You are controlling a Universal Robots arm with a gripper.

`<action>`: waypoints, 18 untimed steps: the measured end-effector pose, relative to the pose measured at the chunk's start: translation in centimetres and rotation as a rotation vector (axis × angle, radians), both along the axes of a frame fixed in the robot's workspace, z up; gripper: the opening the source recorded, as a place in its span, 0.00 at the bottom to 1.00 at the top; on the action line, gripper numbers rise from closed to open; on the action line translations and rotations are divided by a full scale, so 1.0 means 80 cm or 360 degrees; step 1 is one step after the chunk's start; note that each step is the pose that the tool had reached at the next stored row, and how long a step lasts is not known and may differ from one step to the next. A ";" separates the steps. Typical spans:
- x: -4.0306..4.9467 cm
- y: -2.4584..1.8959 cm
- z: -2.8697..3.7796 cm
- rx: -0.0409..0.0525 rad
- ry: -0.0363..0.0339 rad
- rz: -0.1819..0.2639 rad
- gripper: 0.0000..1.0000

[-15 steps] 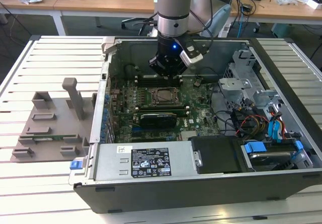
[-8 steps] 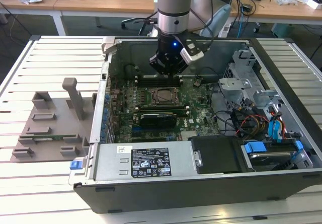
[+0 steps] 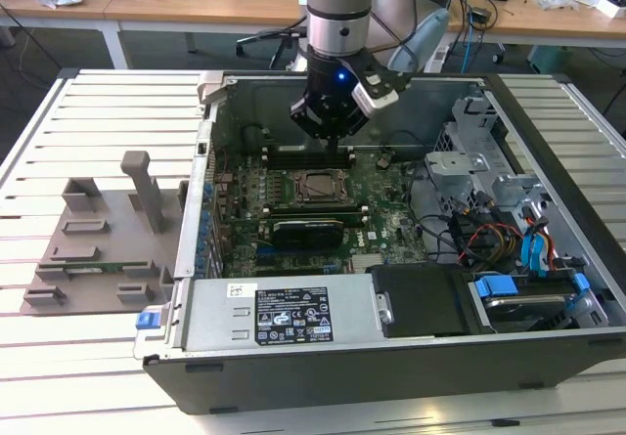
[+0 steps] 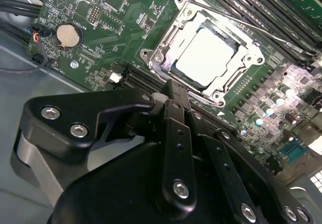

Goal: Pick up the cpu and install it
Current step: 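Install the first cpu locking lever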

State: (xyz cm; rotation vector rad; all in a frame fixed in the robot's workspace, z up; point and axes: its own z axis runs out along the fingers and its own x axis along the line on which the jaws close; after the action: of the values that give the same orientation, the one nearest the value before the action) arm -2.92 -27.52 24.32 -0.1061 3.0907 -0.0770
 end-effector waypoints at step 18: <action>0.000 0.0000 0.0313 -0.0044 0.0000 0.0000 0.11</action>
State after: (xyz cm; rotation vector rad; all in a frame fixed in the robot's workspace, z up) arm -2.92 -27.52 26.82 -0.1072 3.0903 -0.1198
